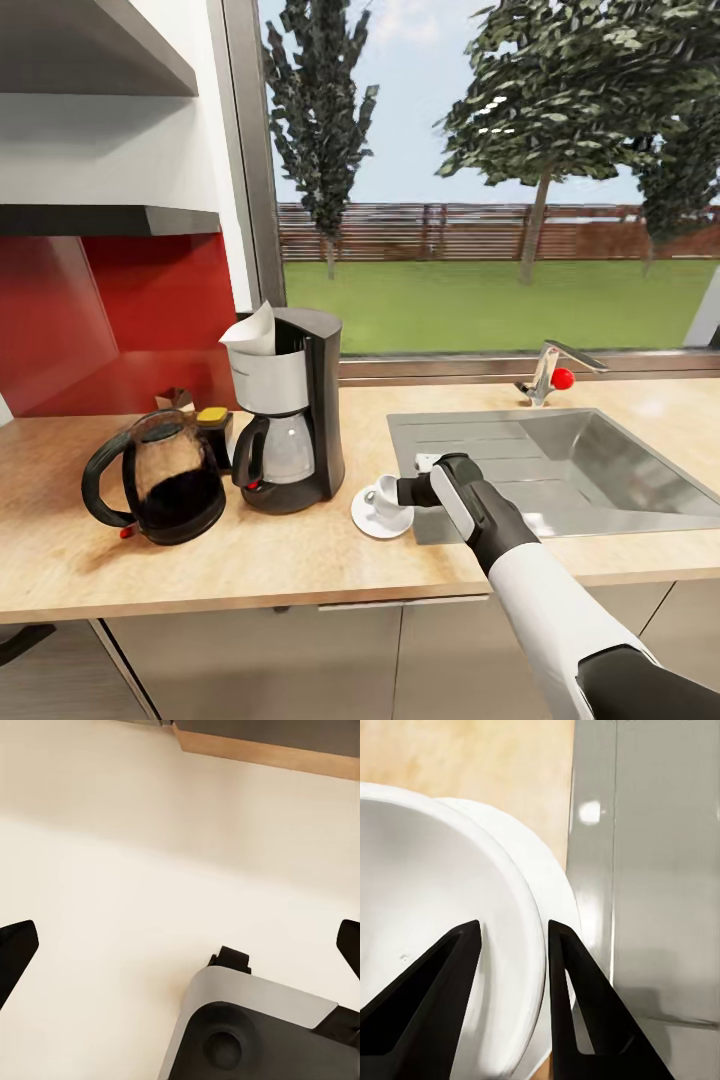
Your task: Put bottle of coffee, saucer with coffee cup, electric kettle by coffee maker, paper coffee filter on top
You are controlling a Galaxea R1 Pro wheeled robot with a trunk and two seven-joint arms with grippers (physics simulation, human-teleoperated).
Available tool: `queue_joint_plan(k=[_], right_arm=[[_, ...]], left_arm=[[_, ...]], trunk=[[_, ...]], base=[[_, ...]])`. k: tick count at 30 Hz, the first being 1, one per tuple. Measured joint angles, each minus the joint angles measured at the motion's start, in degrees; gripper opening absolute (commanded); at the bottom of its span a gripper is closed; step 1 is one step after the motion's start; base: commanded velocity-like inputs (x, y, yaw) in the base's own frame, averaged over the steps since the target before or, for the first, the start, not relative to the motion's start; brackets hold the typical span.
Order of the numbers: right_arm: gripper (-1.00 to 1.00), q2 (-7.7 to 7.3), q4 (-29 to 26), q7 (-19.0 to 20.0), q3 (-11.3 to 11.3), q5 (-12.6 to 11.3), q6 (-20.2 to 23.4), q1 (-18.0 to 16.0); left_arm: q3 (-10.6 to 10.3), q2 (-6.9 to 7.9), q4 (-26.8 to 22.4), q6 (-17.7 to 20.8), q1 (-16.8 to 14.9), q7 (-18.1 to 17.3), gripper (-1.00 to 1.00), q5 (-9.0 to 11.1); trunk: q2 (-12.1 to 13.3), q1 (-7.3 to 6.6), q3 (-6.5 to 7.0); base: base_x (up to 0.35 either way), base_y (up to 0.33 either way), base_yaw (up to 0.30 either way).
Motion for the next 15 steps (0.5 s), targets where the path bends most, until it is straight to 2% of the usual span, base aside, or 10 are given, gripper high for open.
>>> queue_joint_plan(k=[2,15], right_arm=[[1.00,-0.01,1.8,0.0,0.0,0.1,0.0,0.0],[1.00,0.00,1.8,0.0,0.0,0.0,0.0,0.0]], left_arm=[[0.0,0.00,0.0,0.0,0.0,0.0,1.00,0.0],[0.0,0.00,0.0,0.0,0.0,0.0,1.00,0.1]], trunk=[[0.0,0.00,-0.01],[0.0,0.00,-0.01]], base=[[0.000,0.000,0.000],[0.000,0.000,0.000]])
